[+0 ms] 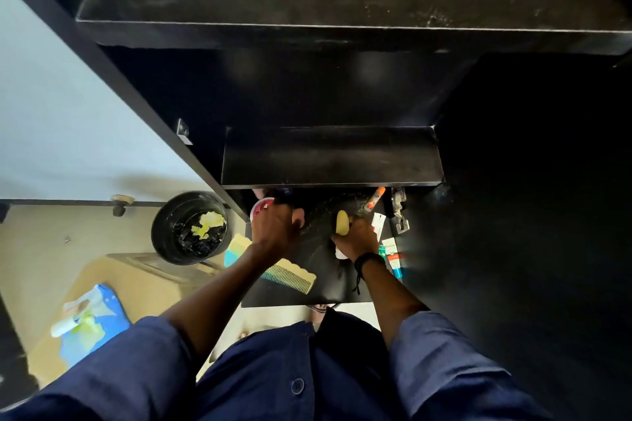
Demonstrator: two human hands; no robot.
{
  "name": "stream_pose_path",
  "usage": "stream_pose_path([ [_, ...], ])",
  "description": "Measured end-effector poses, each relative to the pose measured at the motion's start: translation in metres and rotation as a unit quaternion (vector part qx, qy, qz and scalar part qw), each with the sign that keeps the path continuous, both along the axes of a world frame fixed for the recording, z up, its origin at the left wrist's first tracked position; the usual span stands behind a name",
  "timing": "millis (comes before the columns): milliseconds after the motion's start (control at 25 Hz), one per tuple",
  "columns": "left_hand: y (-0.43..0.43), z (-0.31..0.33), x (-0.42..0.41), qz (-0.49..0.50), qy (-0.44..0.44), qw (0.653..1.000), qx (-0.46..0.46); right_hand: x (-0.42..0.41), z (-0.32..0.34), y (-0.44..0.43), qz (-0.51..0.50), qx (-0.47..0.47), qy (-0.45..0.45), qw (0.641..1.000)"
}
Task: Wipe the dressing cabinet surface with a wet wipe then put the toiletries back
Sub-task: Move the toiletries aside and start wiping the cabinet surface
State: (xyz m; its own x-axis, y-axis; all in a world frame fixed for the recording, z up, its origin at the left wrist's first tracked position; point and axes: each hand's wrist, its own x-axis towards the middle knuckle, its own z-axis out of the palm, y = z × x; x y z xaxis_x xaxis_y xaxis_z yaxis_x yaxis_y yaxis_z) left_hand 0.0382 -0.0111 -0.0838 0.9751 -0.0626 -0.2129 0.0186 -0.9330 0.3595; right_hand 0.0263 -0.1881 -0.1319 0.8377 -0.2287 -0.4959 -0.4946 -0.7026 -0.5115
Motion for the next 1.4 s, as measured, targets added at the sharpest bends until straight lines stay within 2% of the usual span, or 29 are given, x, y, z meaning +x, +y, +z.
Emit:
stream_pose_path([
  [280,0.012,0.007,-0.018,-0.027,0.02,0.999,0.02,0.03,0.019,0.034,0.078,0.024,-0.07,0.994],
  [440,0.023,0.003,-0.027,-0.025,0.044,0.998,0.031,0.044,0.022,0.053,0.16,-0.001,-0.076,0.984],
  [760,0.041,-0.01,-0.037,-0.009,0.058,0.998,0.018,0.049,0.024,0.076,0.203,0.015,-0.087,0.975],
  [1080,0.041,-0.011,-0.044,-0.017,0.059,0.998,0.017,0.039,0.024,0.065,0.167,0.021,-0.08,0.982],
  [1200,0.038,-0.008,-0.047,-0.029,0.034,0.999,0.025,0.025,0.021,0.049,0.095,0.029,-0.091,0.991],
  [1400,0.016,0.01,-0.053,-0.074,-0.004,0.997,-0.016,-0.008,0.011,-0.006,-0.05,-0.023,-0.095,0.994],
])
